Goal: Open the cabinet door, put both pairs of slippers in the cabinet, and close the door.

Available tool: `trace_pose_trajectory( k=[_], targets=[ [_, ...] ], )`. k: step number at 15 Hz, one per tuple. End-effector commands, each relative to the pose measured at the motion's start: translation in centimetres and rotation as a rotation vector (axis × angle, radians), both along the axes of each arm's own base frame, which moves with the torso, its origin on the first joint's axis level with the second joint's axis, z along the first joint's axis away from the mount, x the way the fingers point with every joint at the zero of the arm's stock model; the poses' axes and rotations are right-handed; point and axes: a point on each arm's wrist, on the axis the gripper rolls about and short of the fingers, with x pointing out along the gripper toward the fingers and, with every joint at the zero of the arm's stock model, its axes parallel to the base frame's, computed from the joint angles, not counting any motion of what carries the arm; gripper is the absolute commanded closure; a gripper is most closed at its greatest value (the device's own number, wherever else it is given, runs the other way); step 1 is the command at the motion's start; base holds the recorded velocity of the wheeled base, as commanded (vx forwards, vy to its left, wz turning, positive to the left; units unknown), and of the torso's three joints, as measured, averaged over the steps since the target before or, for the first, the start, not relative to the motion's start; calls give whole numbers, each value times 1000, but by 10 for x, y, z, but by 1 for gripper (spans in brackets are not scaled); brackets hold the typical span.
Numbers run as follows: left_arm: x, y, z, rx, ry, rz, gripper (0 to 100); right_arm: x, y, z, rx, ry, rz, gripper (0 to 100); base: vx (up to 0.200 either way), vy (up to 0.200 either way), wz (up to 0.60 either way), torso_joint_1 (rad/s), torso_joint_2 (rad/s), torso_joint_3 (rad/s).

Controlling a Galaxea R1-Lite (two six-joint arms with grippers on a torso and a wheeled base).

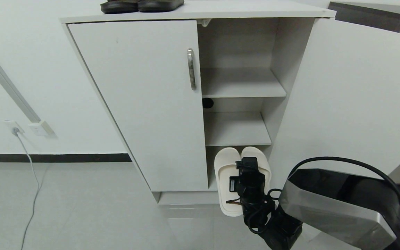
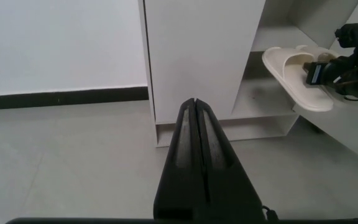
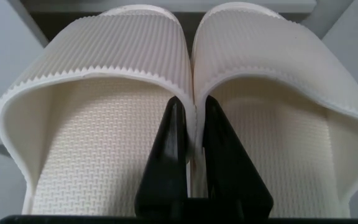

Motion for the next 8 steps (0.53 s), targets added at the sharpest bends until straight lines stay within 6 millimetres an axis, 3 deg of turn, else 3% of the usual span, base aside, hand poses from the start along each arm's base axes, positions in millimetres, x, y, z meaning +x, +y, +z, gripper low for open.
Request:
trace_pose_trajectory(
  k=[1,8],
  targets=[
    [0,0,0,-2,0,0,100,5,-5,-17,-36,-5,-14,100,0,0,0,0,0,0],
    [0,0,0,-8,0,3,100,6,-5,-2,3,-59,-16,100,0,0,0,0,0,0]
  ],
)
